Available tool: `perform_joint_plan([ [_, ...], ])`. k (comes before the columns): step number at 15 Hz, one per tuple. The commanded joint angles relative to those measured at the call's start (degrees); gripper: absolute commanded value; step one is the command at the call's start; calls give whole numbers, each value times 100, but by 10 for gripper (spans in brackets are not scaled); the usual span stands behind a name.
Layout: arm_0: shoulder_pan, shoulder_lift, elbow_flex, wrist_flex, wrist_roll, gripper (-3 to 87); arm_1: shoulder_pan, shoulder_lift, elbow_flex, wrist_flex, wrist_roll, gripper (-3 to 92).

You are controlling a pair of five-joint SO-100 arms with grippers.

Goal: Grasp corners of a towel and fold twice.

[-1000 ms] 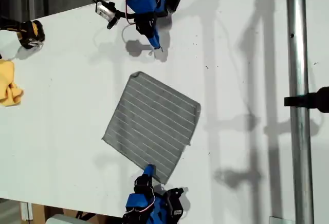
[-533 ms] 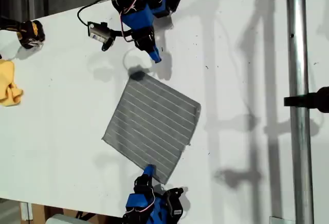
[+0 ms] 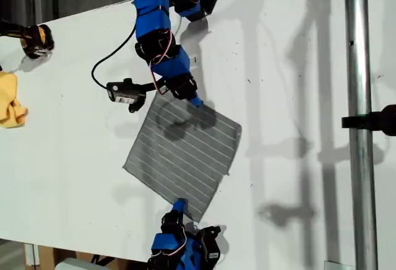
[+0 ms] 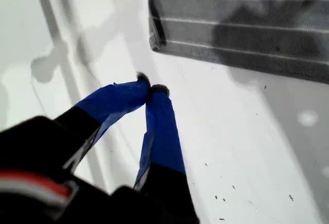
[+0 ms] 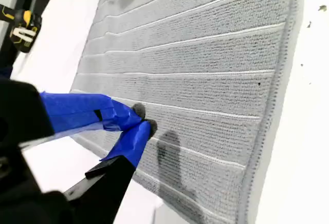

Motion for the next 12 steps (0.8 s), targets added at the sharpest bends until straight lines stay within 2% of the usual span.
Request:
perform_joint_plan([
  [1,-18,26,35,35,-62,-8,-114,-123,-677,-18,-88,-2],
  [6,-26,26,35,35,-70,-8,-220,-290,-870,-185,-97,-2],
  [7,-26,26,35,35,-70,-8,-272,-185,-650,-642,-97,13],
  [10,-18,26,35,35,-88,-8,-378,-97,-545,-861,-360,195],
  [12,0,26,35,35,-97,-8,-396,-97,-352,-1028,-404,238],
])
